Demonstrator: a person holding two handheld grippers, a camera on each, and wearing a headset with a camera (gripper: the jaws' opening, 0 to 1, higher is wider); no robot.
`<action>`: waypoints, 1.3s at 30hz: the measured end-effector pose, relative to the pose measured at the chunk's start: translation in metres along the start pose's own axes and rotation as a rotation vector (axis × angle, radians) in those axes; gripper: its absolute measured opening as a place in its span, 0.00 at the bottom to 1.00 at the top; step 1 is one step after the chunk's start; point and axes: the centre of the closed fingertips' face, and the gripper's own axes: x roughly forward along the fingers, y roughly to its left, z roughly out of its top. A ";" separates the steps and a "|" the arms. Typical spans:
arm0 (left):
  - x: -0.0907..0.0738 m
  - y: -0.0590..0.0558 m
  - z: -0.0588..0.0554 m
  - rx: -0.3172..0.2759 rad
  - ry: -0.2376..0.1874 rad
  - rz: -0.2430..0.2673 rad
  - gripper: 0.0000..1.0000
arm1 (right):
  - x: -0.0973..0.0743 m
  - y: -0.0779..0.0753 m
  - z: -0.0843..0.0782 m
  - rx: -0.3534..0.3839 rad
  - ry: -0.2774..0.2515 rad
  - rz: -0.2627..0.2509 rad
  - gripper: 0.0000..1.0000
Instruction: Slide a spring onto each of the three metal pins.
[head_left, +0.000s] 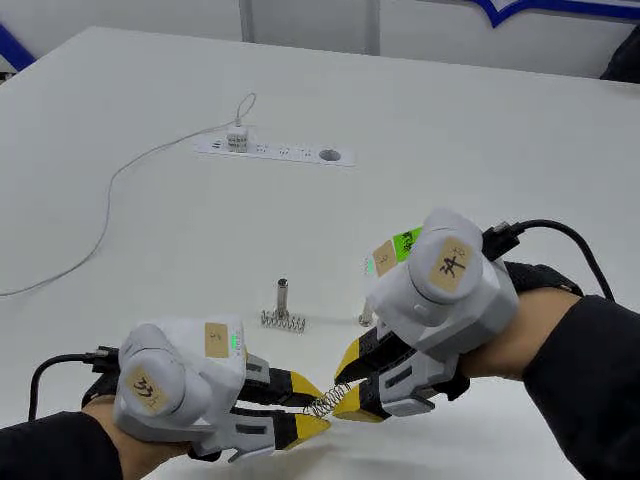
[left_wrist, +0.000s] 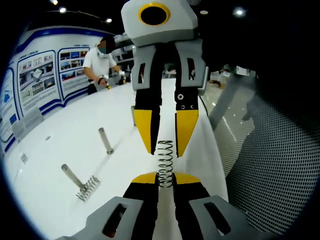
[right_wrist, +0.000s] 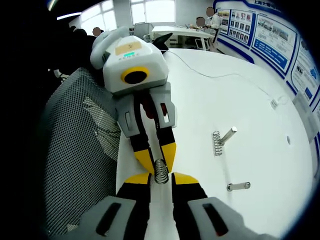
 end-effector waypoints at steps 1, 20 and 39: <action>0.000 0.000 0.001 0.001 -0.003 0.000 0.11 | 0.001 0.000 0.000 0.003 0.000 0.000 0.17; 0.004 0.000 0.008 0.004 -0.034 -0.003 0.12 | 0.000 0.001 0.013 0.003 -0.019 -0.008 0.12; -0.022 0.022 -0.005 -0.084 -0.013 0.111 0.29 | -0.033 -0.038 -0.003 0.026 0.019 -0.103 0.12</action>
